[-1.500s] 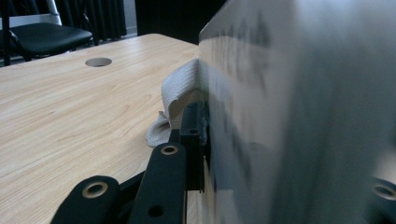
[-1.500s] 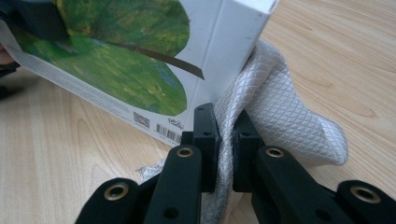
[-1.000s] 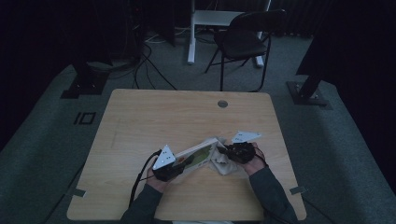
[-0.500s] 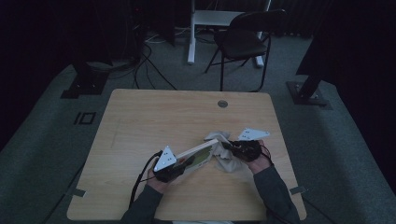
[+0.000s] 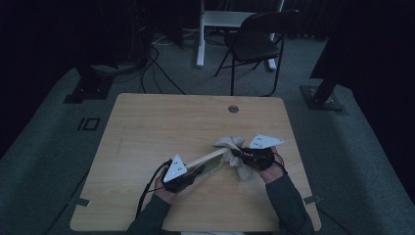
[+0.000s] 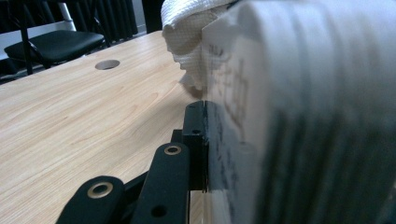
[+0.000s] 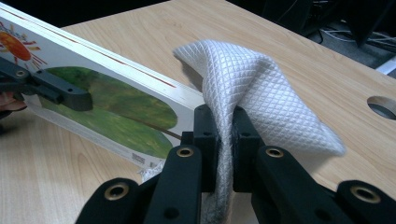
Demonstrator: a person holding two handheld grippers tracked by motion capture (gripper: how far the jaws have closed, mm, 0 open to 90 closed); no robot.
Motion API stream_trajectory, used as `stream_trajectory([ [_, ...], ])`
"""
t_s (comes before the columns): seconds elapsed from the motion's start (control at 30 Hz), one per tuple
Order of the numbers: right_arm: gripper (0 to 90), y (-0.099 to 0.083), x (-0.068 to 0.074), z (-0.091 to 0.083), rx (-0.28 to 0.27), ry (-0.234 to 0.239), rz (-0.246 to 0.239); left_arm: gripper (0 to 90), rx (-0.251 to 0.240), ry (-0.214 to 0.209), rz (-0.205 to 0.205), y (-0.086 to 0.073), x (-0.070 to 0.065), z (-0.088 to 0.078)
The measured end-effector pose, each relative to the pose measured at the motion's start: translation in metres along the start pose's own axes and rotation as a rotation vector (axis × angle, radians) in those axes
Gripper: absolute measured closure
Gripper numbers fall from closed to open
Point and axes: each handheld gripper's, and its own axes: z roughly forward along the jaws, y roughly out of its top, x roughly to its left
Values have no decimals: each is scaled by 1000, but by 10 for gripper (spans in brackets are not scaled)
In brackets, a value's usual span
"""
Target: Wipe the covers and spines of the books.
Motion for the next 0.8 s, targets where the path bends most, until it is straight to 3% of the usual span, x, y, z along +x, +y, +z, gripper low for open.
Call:
stream_trajectory([
  [0.8,841,9,10,5,-19,37,9,780,6,7,15,1,-3,1],
])
